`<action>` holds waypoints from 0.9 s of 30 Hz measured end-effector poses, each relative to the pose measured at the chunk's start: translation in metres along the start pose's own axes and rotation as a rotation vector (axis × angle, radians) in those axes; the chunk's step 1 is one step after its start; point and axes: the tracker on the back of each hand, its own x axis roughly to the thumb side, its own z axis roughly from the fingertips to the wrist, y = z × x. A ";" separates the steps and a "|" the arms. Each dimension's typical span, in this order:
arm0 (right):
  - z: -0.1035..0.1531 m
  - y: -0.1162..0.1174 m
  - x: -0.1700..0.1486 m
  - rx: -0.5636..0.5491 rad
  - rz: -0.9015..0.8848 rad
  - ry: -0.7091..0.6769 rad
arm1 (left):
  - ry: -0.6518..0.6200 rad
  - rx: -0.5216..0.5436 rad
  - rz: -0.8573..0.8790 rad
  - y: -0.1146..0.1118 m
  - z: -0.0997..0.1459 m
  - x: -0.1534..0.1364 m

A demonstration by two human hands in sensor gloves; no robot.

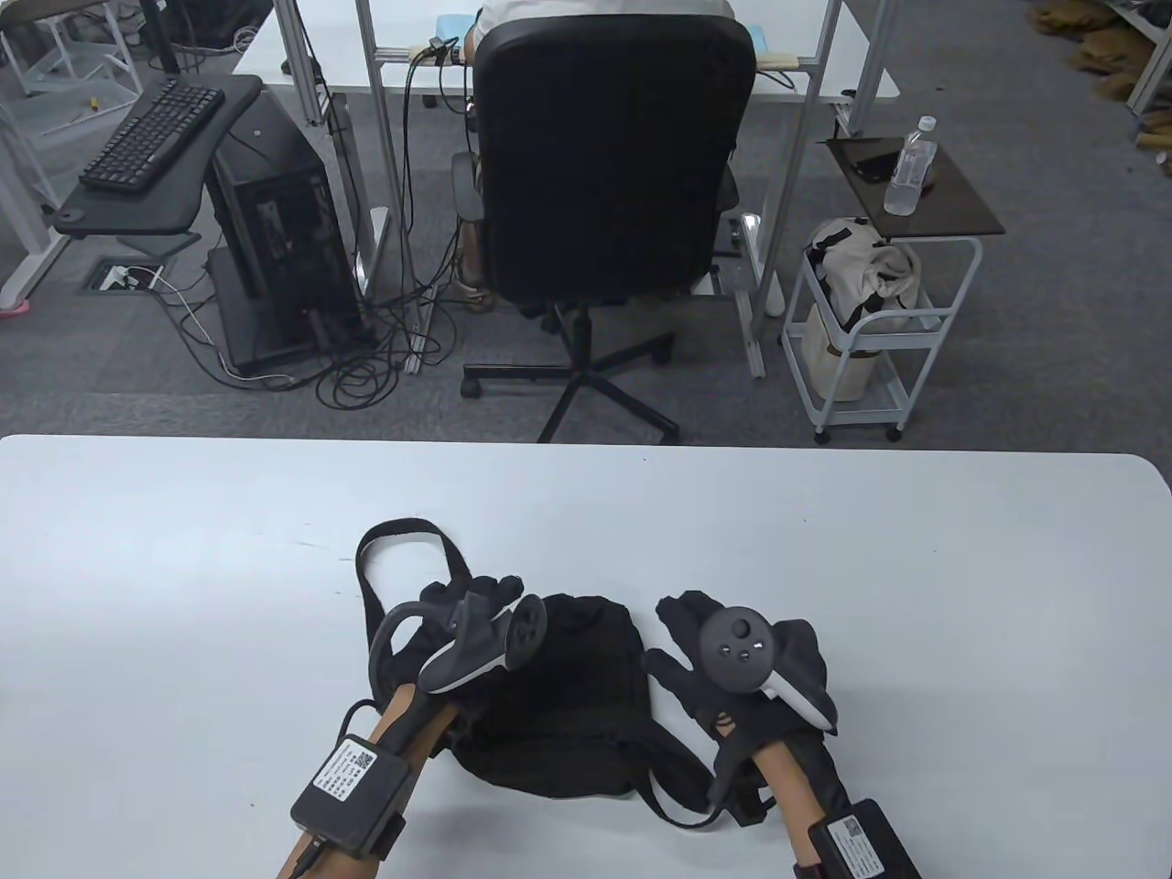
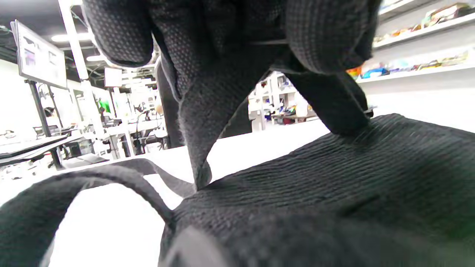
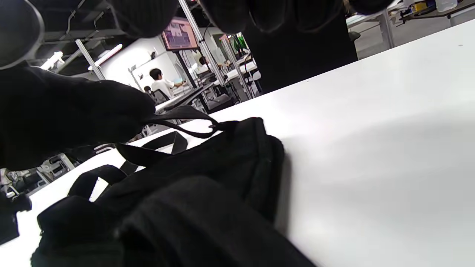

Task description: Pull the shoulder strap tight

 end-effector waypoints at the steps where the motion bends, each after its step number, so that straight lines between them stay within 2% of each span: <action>1: -0.009 -0.001 0.008 0.019 -0.002 0.005 | 0.003 0.008 0.017 0.000 0.002 -0.001; 5: -0.038 -0.001 0.034 0.058 0.015 0.001 | 0.038 -0.004 0.084 -0.006 0.006 -0.003; 9: -0.063 0.013 0.055 0.174 -0.007 0.051 | 0.038 0.021 0.109 -0.011 0.009 -0.006; 12: -0.080 0.025 0.064 0.195 0.040 0.061 | 0.026 0.035 0.134 -0.014 0.011 -0.007; 16: -0.099 0.037 0.070 0.257 0.047 0.085 | 0.022 0.037 0.140 -0.014 0.012 -0.009; 17: -0.105 0.041 0.071 0.300 0.052 0.107 | 0.028 0.033 0.158 -0.014 0.011 -0.011; 19: -0.112 0.046 0.070 0.335 0.058 0.081 | 0.026 0.036 0.179 -0.015 0.008 -0.013; 27: -0.127 0.053 0.066 0.376 -0.027 0.076 | 0.012 0.032 0.237 -0.017 0.002 -0.022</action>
